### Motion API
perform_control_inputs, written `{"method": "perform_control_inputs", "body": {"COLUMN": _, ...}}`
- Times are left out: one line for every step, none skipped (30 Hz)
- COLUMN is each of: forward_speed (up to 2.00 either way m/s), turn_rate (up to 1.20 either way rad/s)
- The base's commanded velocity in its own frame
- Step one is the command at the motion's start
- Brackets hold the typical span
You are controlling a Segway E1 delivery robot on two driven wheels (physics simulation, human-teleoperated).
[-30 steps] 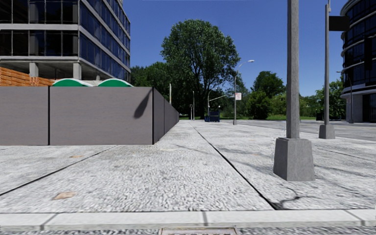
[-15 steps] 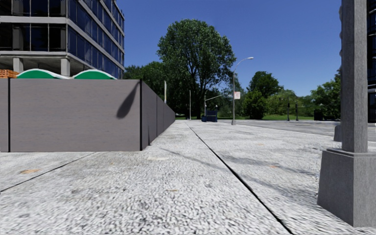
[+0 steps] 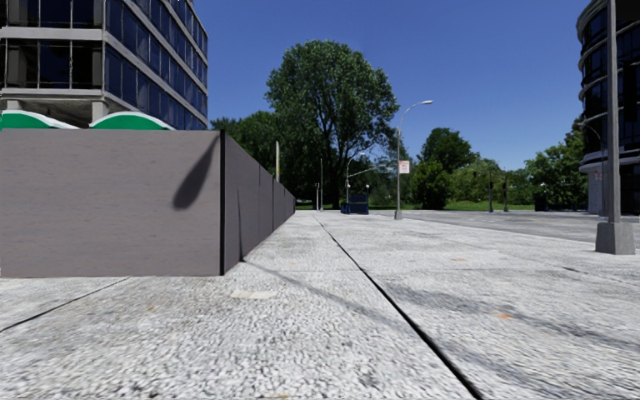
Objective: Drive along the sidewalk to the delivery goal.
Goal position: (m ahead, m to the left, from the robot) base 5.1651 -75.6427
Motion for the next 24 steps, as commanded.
{"method": "perform_control_inputs", "body": {"forward_speed": 1.24, "turn_rate": 0.0}}
{"method": "perform_control_inputs", "body": {"forward_speed": 1.24, "turn_rate": 0.0}}
{"method": "perform_control_inputs", "body": {"forward_speed": 1.24, "turn_rate": 0.0}}
{"method": "perform_control_inputs", "body": {"forward_speed": 1.24, "turn_rate": 0.0}}
{"method": "perform_control_inputs", "body": {"forward_speed": 1.24, "turn_rate": 0.0}}
{"method": "perform_control_inputs", "body": {"forward_speed": 1.24, "turn_rate": 0.0}}
{"method": "perform_control_inputs", "body": {"forward_speed": 1.25, "turn_rate": 0.0}}
{"method": "perform_control_inputs", "body": {"forward_speed": 1.25, "turn_rate": 0.0}}
{"method": "perform_control_inputs", "body": {"forward_speed": 1.25, "turn_rate": 0.0}}
{"method": "perform_control_inputs", "body": {"forward_speed": 1.25, "turn_rate": 0.0}}
{"method": "perform_control_inputs", "body": {"forward_speed": 1.25, "turn_rate": 0.0}}
{"method": "perform_control_inputs", "body": {"forward_speed": 1.25, "turn_rate": 0.0}}
{"method": "perform_control_inputs", "body": {"forward_speed": 1.25, "turn_rate": 0.0}}
{"method": "perform_control_inputs", "body": {"forward_speed": 1.25, "turn_rate": 0.0}}
{"method": "perform_control_inputs", "body": {"forward_speed": 1.27, "turn_rate": 0.0}}
{"method": "perform_control_inputs", "body": {"forward_speed": 1.27, "turn_rate": 0.0}}
{"method": "perform_control_inputs", "body": {"forward_speed": 1.46, "turn_rate": 0.0}}
{"method": "perform_control_inputs", "body": {"forward_speed": 2.0, "turn_rate": 0.0}}
{"method": "perform_control_inputs", "body": {"forward_speed": 2.0, "turn_rate": 0.0}}
{"method": "perform_control_inputs", "body": {"forward_speed": 2.0, "turn_rate": 0.0}}
{"method": "perform_control_inputs", "body": {"forward_speed": 2.0, "turn_rate": 0.0}}
{"method": "perform_control_inputs", "body": {"forward_speed": 2.0, "turn_rate": 0.0}}
{"method": "perform_control_inputs", "body": {"forward_speed": 2.0, "turn_rate": 0.0}}
{"method": "perform_control_inputs", "body": {"forward_speed": 2.0, "turn_rate": 0.0}}
